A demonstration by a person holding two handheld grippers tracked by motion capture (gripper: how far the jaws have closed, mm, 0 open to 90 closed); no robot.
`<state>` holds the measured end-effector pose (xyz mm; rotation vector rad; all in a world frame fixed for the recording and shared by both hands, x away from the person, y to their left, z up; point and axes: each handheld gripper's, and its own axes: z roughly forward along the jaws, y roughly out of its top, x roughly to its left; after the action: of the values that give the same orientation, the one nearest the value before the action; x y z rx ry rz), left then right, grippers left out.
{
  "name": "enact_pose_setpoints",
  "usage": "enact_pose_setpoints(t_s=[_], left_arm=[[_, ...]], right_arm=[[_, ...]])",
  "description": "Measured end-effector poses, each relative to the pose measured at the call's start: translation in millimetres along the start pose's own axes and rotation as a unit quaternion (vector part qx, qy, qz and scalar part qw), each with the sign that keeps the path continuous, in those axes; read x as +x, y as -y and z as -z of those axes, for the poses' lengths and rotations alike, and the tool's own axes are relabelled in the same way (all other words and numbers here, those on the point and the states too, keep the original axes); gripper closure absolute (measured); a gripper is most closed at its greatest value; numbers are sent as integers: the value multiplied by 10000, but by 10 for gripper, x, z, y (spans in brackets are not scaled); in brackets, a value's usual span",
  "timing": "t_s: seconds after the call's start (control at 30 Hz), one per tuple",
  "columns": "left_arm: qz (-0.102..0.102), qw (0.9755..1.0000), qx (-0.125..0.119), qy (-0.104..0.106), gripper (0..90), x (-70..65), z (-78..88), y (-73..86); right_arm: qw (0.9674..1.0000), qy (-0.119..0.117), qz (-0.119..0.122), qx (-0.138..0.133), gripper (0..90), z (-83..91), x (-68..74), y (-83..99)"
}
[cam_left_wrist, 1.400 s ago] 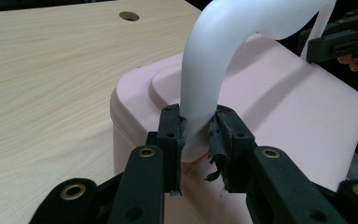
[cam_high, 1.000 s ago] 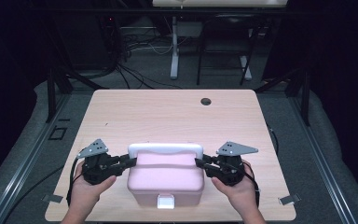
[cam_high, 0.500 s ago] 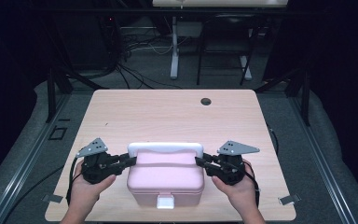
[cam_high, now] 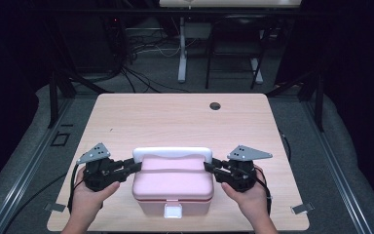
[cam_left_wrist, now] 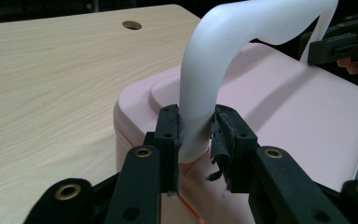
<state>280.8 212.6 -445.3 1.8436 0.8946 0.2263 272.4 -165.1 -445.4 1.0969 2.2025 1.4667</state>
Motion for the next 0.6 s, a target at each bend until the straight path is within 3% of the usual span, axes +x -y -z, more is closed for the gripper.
enact_pose_setpoints(t_s=[0.37,0.6], left_arm=[[-73,9999,-75,-94,681,9,237,-8],[-137,9998,-21,-127,681,-18,346,78]], right_arm=[[10000,0,-34,-78,741,10,-4,-33],[9999,3,-46,-113,741,14,-7,-49]])
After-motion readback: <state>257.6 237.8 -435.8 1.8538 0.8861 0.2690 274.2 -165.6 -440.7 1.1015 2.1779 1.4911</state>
